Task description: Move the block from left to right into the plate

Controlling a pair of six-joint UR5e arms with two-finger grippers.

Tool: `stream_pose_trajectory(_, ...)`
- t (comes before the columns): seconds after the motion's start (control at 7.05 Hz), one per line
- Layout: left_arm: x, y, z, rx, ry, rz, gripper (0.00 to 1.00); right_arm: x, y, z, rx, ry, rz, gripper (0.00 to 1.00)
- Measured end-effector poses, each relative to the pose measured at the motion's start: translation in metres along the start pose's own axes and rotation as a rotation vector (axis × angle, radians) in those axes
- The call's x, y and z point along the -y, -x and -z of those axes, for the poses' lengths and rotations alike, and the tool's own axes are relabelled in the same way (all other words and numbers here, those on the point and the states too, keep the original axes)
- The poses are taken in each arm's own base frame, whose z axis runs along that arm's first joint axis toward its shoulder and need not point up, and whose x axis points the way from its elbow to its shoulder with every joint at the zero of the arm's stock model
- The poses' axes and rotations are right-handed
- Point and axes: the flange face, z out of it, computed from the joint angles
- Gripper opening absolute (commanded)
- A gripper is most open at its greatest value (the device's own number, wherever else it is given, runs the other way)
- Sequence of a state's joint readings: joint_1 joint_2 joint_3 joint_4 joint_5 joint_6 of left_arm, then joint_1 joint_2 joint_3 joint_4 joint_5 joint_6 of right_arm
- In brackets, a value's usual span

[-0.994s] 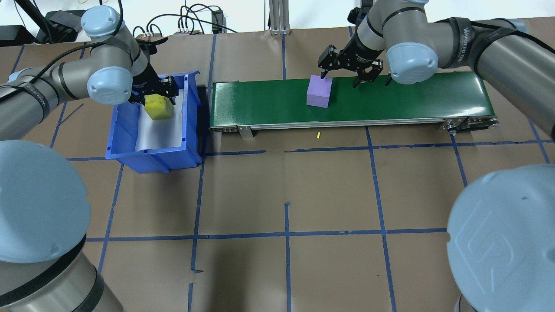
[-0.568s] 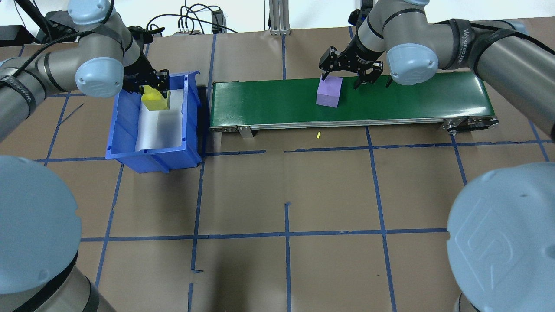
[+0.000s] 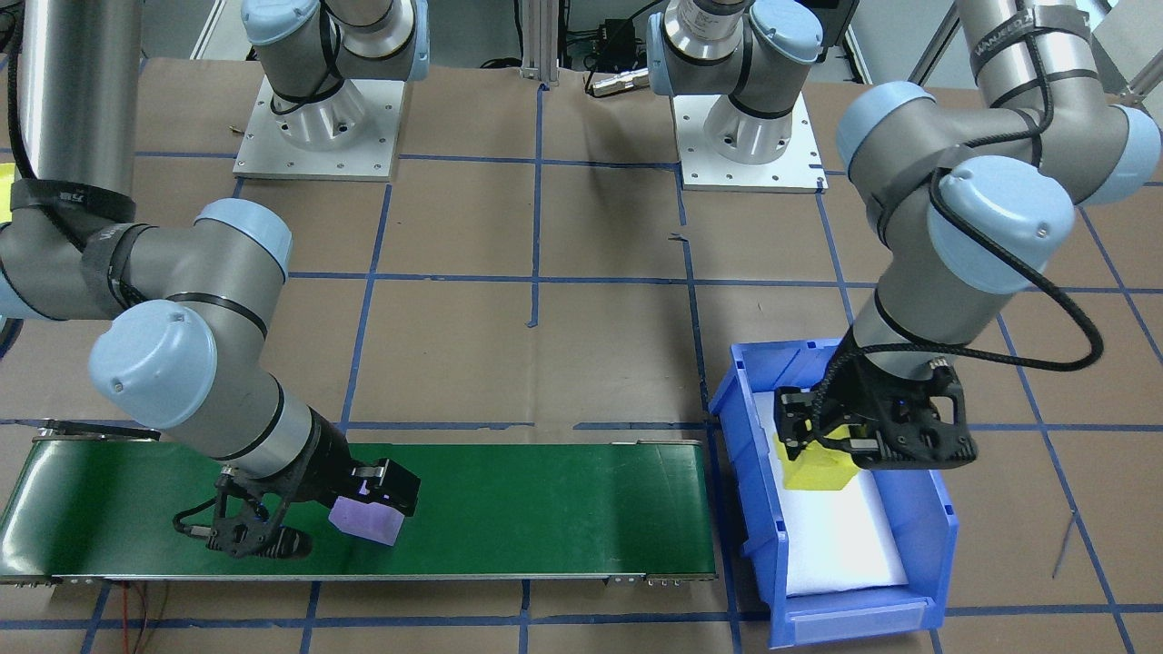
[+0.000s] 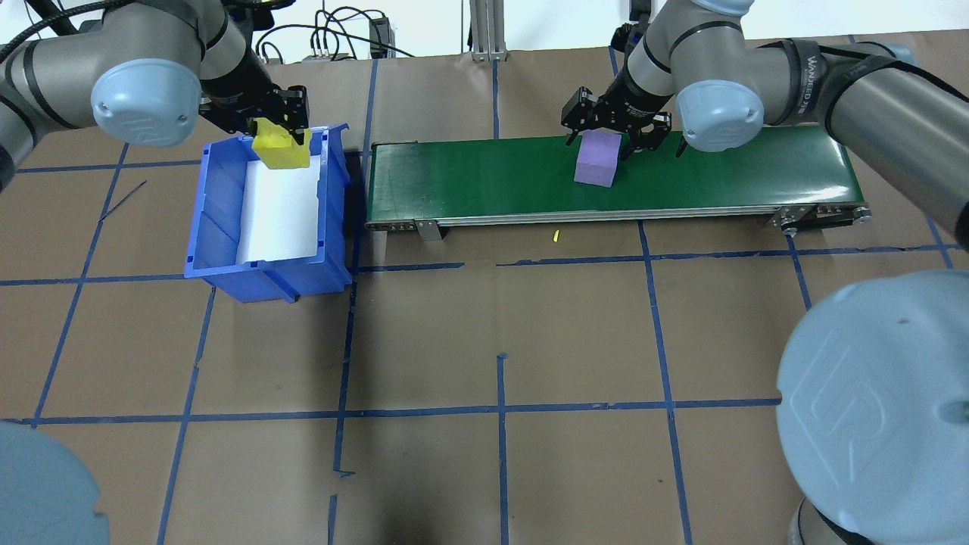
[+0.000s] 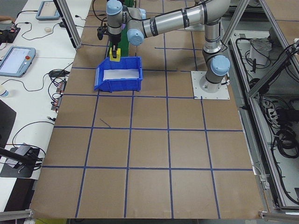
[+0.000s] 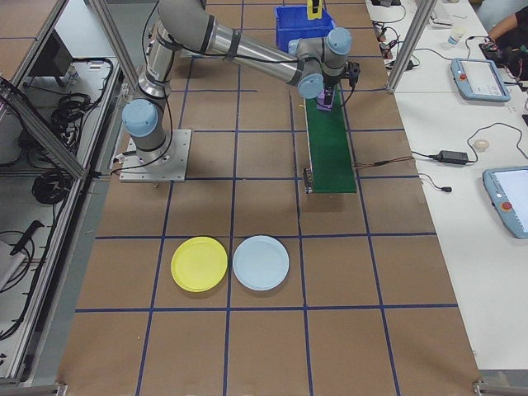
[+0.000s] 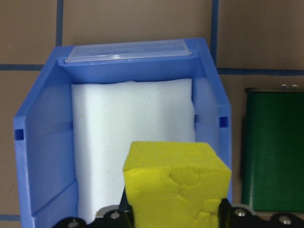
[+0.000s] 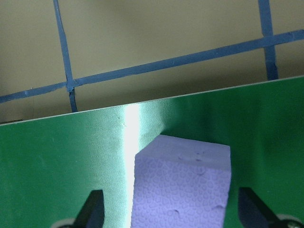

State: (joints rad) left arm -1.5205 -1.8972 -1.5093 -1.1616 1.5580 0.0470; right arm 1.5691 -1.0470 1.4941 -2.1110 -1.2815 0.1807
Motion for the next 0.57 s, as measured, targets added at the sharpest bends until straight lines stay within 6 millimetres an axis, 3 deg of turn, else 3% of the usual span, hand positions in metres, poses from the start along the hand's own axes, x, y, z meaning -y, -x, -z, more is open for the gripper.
stream_pose_trajectory(0.14,-0.005,-0.029,0.002,-0.008,-0.003,-0.011,0.41,0.002,-0.005,-0.002,-0.006,0.001,-0.002,0.91)
stream_pose_trajectory(0.28,-0.008,-0.055,-0.003,-0.031,0.0,-0.016,0.41,0.004,-0.01,-0.003,-0.027,-0.002,0.001,0.76)
stream_pose_trajectory(0.43,-0.008,-0.078,-0.015,-0.066,-0.002,-0.019,0.41,0.005,-0.016,-0.004,-0.065,-0.007,0.011,0.58)
stream_pose_trajectory(0.57,-0.005,-0.098,-0.036,-0.087,-0.012,-0.015,0.42,0.008,-0.026,-0.003,-0.111,-0.012,0.041,0.53)
